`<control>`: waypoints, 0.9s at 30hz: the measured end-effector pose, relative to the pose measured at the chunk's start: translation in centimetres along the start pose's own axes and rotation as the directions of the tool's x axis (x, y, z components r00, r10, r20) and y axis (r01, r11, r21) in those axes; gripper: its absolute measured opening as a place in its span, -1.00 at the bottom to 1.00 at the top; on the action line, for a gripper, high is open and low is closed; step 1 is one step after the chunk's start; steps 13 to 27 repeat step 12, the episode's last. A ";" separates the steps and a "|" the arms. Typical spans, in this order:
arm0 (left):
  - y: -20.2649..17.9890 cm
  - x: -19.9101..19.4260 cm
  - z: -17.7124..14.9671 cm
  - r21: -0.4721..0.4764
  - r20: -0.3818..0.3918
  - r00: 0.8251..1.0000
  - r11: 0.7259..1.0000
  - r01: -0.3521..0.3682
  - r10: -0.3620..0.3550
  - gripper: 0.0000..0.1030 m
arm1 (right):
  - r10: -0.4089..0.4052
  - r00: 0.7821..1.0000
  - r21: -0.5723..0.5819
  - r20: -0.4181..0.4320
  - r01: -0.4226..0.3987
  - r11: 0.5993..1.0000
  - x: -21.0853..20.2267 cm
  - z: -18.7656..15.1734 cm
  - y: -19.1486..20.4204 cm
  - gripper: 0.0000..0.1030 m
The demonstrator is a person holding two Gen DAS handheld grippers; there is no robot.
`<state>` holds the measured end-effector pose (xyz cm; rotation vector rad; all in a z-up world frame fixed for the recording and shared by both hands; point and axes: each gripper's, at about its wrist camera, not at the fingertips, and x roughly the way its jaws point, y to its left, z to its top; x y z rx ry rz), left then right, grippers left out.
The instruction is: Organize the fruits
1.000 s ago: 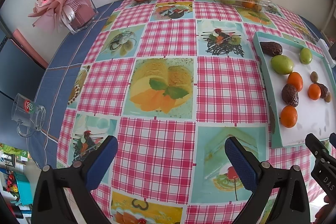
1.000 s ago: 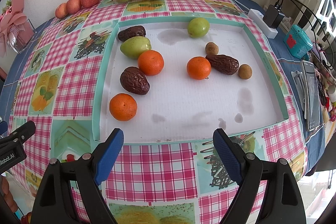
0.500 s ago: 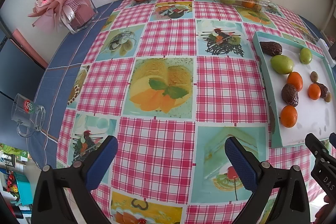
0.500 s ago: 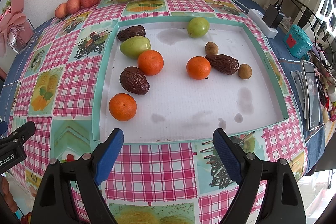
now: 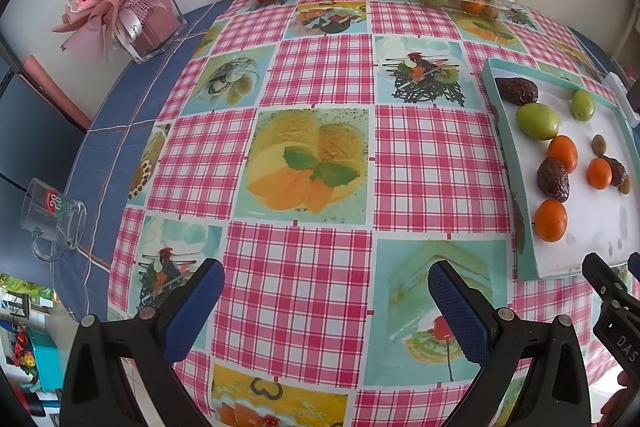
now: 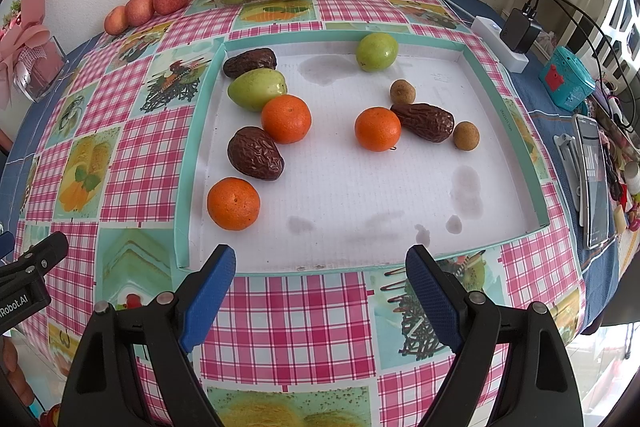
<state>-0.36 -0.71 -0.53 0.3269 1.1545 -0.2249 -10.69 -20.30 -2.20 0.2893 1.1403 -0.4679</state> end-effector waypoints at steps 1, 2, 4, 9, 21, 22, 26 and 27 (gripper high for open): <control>0.0 0.0 0.0 0.000 0.000 1.000 1.000 -0.001 0.001 1.00 | 0.000 1.000 0.000 0.000 0.000 1.000 0.0 0.0 0.0 0.70; 0.0 0.0 -0.1 0.001 0.001 1.000 1.000 -0.001 0.001 1.00 | 0.000 1.000 0.001 0.000 0.000 1.000 0.0 0.0 0.0 0.70; 0.0 0.0 0.0 0.004 0.002 1.000 1.000 -0.004 0.004 1.00 | -0.001 1.000 0.003 0.001 0.001 1.000 0.0 0.0 0.0 0.70; 0.1 -0.2 0.0 0.000 0.011 1.000 1.000 -0.021 0.021 1.00 | -0.004 1.000 0.014 0.005 0.004 1.000 -0.1 -0.1 -0.3 0.70; 0.1 -0.2 0.0 0.002 0.008 1.000 1.000 -0.019 0.019 1.00 | -0.005 1.000 0.020 0.006 0.005 1.000 -0.1 0.0 -0.4 0.70; 0.1 -0.2 0.0 0.002 0.008 1.000 1.000 -0.019 0.019 1.00 | -0.005 1.000 0.020 0.006 0.005 1.000 -0.1 0.0 -0.4 0.70; 0.1 -0.2 0.0 0.002 0.008 1.000 1.000 -0.019 0.019 1.00 | -0.005 1.000 0.020 0.006 0.005 1.000 -0.1 0.0 -0.4 0.70; 0.1 -0.2 0.0 0.002 0.008 1.000 1.000 -0.019 0.019 1.00 | -0.005 1.000 0.020 0.006 0.005 1.000 -0.1 0.0 -0.4 0.70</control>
